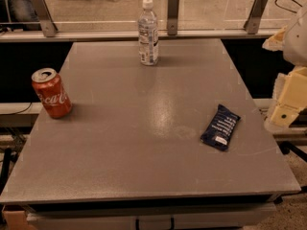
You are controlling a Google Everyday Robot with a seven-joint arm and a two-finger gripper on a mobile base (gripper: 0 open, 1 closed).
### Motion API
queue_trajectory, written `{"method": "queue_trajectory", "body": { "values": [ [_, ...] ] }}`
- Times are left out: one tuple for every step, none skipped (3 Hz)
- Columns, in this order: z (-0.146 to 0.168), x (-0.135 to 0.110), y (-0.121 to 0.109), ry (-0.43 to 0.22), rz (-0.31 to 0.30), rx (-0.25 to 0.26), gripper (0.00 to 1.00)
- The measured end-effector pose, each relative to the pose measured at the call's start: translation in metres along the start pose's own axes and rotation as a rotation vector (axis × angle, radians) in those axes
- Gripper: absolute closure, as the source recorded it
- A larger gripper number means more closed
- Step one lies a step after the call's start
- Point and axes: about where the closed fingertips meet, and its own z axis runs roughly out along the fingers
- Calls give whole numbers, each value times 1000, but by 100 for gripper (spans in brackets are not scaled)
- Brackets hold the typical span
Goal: Pick blue plastic bottle
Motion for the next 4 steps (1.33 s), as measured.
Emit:
{"method": "queue_trajectory", "body": {
  "values": [
    [0,0,0,0,0,0,0],
    [12,-10,-14,-40,-5,9,0],
    [30,-22,-37,-91,-5,28,0],
    [46,-32,-60,-148,2,55,0]
  ]
}}
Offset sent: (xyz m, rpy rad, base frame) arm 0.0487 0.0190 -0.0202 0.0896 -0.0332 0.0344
